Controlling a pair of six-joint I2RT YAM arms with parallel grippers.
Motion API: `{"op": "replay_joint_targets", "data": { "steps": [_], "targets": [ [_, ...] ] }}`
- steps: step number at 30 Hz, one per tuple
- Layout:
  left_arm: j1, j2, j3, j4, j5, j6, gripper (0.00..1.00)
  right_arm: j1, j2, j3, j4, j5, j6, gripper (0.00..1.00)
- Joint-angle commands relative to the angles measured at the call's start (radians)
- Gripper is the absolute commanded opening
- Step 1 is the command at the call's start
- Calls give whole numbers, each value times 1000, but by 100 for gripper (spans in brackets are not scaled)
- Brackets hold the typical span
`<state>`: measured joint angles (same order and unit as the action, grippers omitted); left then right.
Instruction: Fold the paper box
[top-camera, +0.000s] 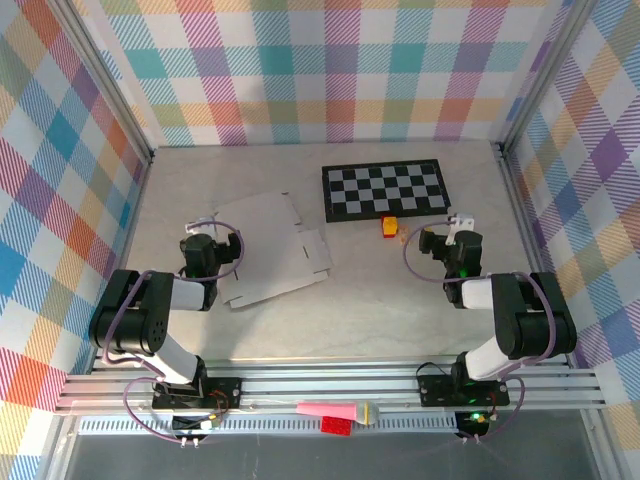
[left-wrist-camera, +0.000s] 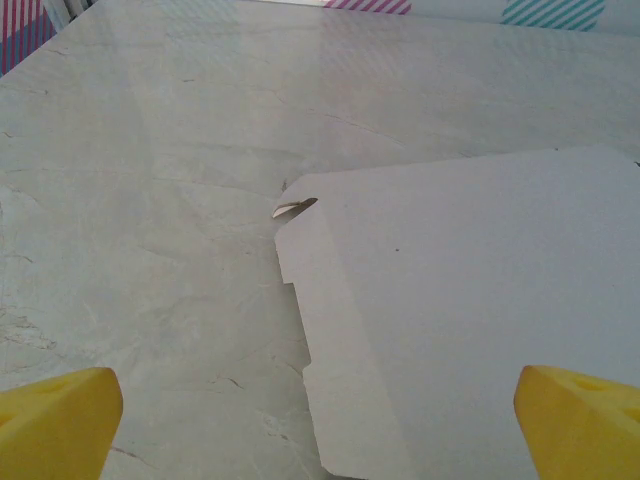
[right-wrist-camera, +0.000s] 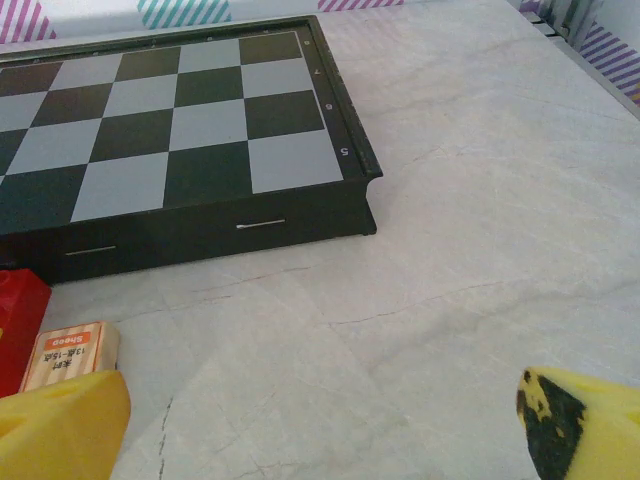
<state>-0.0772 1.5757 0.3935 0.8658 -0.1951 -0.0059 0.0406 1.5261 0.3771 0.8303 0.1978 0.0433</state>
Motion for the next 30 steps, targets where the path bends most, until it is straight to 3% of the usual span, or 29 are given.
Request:
{"op": "replay_joint_targets", "data": {
  "steps": [1, 26, 29, 30],
  "targets": [
    [-6, -2, 11, 5, -11, 14, 100, 7, 8, 14, 38, 5, 4, 99],
    [-6, -5, 8, 9, -8, 15, 100, 8, 6, 11, 40, 5, 4, 99],
    [-19, -53, 25, -53, -19, 27, 100, 21, -45, -8, 44, -22, -29, 99],
    [-33, -84, 39, -106, -46, 34, 100, 52, -90, -6, 13, 32, -46, 99]
  ]
}}
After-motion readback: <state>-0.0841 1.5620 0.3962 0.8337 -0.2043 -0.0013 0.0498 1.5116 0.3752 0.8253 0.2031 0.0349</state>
